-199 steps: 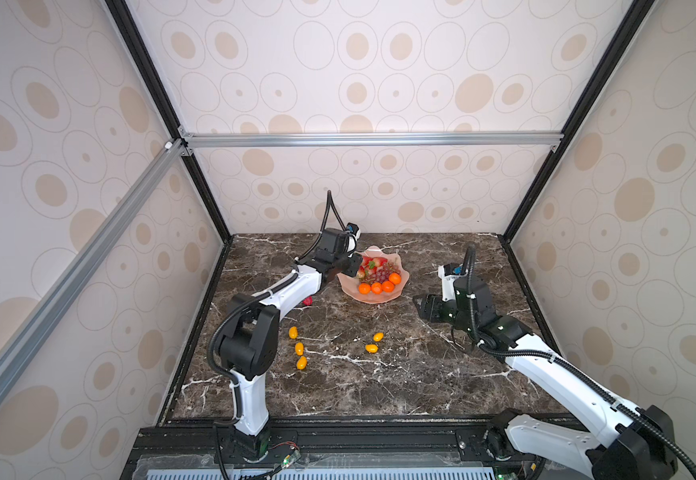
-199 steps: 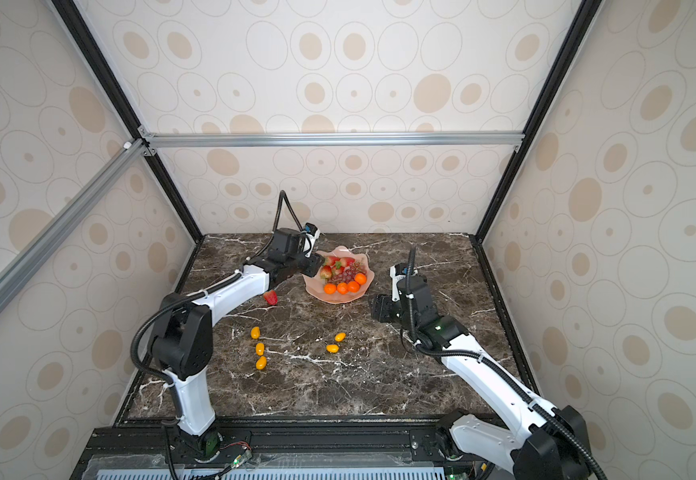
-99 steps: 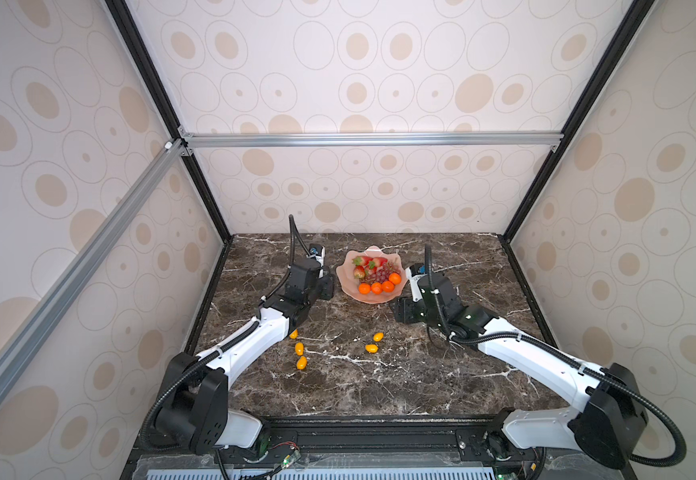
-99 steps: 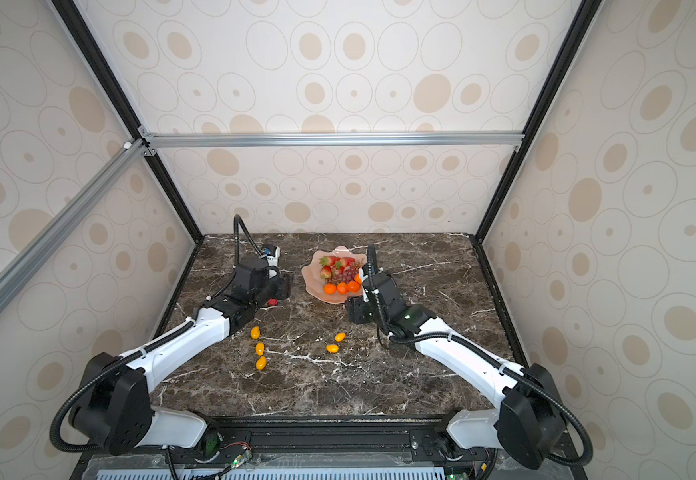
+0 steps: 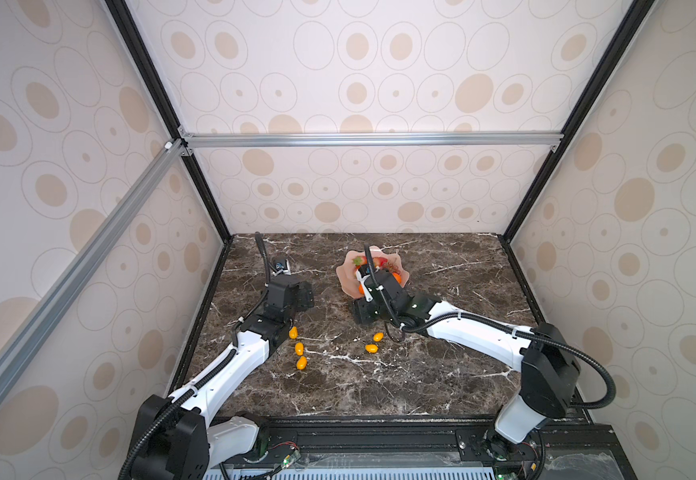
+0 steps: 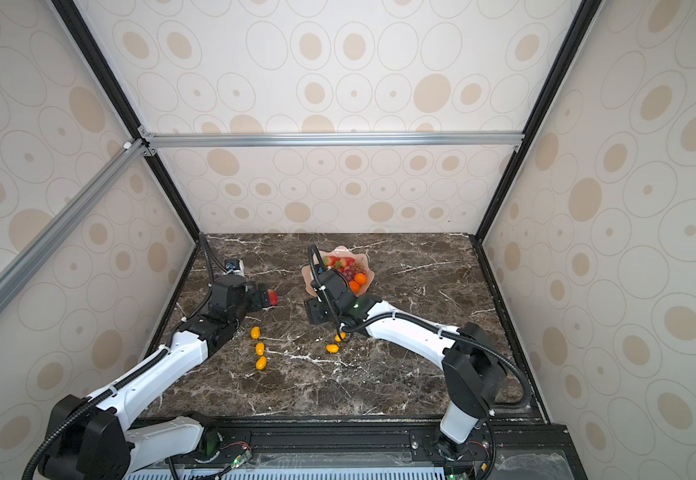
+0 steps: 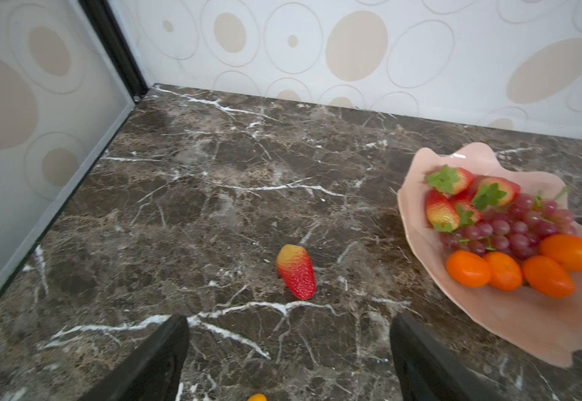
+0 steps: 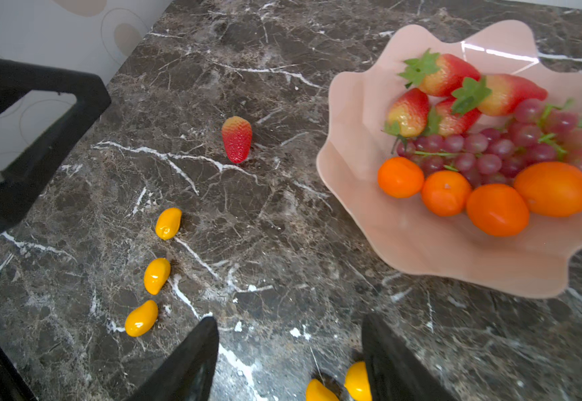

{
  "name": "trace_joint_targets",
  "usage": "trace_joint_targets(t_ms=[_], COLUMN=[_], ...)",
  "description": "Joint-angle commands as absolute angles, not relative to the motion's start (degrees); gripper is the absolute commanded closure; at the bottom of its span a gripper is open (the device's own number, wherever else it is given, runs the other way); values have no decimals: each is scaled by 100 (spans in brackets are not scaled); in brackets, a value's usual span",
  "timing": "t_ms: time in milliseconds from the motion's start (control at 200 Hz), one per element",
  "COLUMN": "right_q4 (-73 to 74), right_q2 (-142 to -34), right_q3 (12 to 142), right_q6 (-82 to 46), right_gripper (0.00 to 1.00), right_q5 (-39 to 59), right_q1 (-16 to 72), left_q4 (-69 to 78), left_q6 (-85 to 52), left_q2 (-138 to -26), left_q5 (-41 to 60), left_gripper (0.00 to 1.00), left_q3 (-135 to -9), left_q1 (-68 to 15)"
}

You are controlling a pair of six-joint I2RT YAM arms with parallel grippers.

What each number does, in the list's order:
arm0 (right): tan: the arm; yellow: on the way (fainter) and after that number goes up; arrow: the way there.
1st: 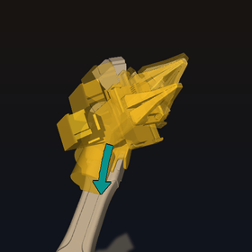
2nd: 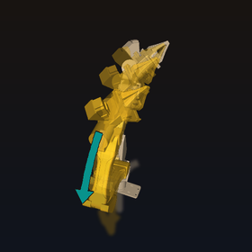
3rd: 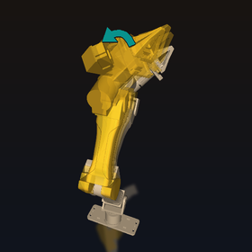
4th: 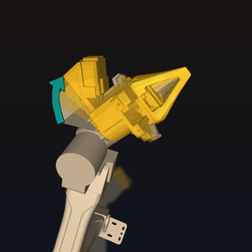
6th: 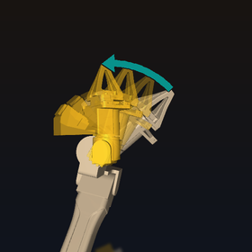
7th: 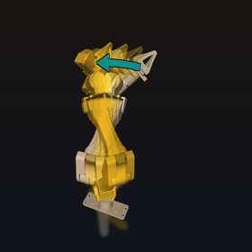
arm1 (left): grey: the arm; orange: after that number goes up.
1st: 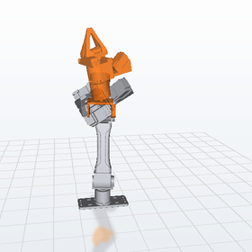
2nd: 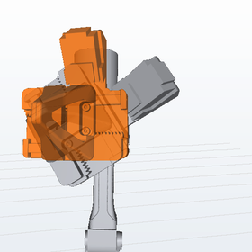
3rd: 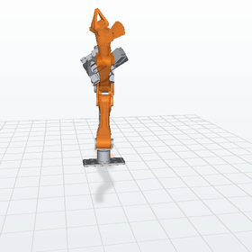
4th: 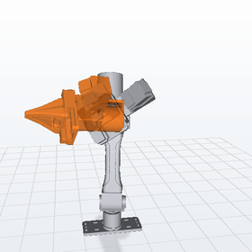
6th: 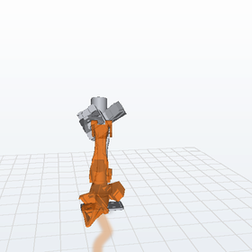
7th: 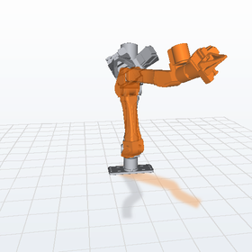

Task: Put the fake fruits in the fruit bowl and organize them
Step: 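Move the left gripper back while the right gripper reaches toward the bowl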

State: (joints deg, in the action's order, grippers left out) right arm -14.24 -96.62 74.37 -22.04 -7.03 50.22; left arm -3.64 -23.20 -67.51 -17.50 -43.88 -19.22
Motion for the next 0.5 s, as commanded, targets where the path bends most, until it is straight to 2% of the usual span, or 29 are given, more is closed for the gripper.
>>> trace_joint_targets(t_ms=[0,295,495], right_q4=[-1631,-1446,-1655], right_q2=[-9962,-10576,-10880], right_q3=[7899,8500,9072], right_q6=[-2085,-1881,-1920], right_gripper=[32,32,31], right_q5=[-749,-151,-154], right_q1=[5171,5278,5285], left_q4=[-869,-1904,-2138], left_q6=[-2660,-2269,-1866], left_q2=[-6618,-6864,-7707], left_q5=[-1938,-940,-358], left_gripper=[11,21,28], left_q3=[-4403,-5047,-5528], left_q1=[-1702,-1054,-870])
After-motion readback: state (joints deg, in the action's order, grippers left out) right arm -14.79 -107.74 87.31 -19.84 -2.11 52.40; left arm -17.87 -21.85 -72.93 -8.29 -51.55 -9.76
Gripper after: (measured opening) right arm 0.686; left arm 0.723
